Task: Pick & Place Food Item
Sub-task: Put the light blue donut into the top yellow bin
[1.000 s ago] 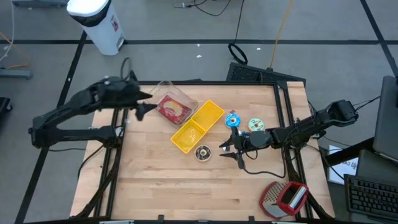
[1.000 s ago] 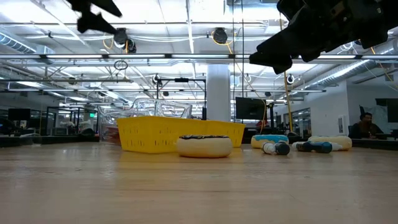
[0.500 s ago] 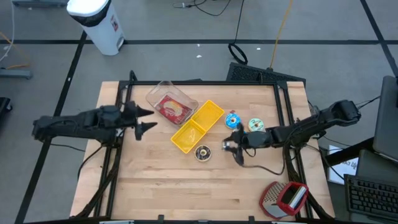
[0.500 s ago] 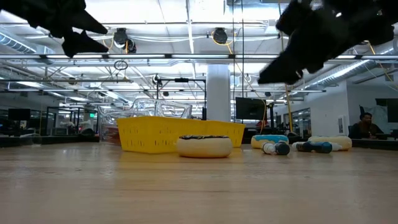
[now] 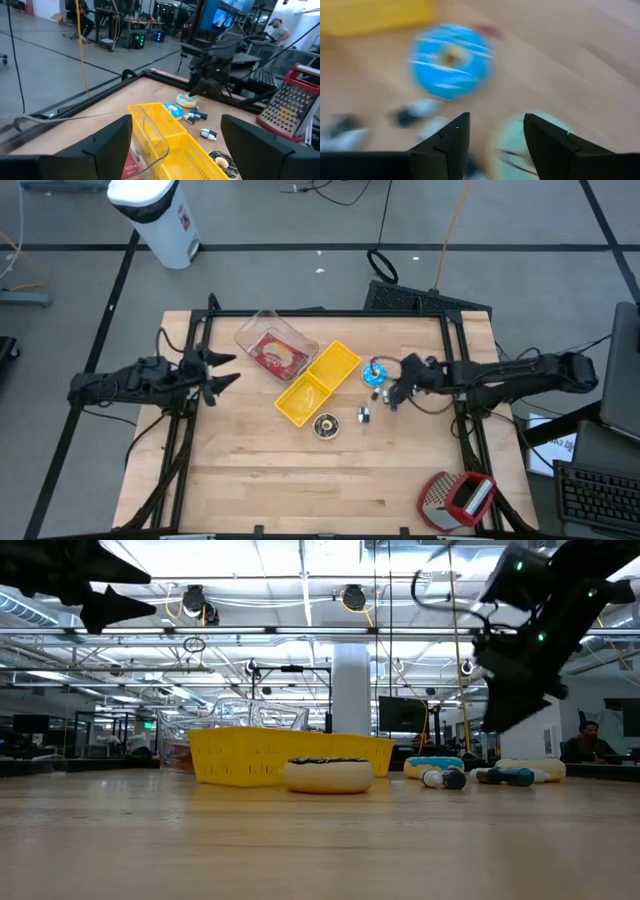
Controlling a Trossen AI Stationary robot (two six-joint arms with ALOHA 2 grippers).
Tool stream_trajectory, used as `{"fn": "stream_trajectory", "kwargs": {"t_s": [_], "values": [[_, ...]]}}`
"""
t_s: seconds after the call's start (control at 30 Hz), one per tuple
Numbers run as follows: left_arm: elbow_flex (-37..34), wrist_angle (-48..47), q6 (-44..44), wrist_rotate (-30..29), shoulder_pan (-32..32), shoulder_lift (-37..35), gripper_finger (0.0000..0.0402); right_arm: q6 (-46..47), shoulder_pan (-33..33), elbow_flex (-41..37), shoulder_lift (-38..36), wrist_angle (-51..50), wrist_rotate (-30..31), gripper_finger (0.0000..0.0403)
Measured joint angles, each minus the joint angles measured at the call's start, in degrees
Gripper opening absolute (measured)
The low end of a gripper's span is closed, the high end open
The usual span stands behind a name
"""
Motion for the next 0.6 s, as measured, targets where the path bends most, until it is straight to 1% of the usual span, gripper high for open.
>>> {"fn": "stream_trajectory", "kwargs": {"t_s": [0.13, 0.27, 0.4, 0.6], "values": [[0.00, -3.05, 0.27, -1.59, 0.00, -3.12, 0.0308, 0.86, -6.61, 0.00, 0.11, -8.74, 0.00, 0.0171], [0.00, -3.70, 0.07, -1.82, 0.00, -3.54, 0.0308, -0.90, -10.90, 0.00, 0.26, -11.70, -0.37, 0.0167], [0.00, -4.55, 0.07, -1.43, 0.00, -3.36, 0.0308, -4.34, -13.72, 0.00, 0.26, -13.83, -2.05, 0.0167], [0.00, -6.57, -0.70, -1.43, 0.00, -3.25, 0.0308, -5.08, -15.34, 0.00, 0.64, -13.19, -7.54, 0.0167]]}}
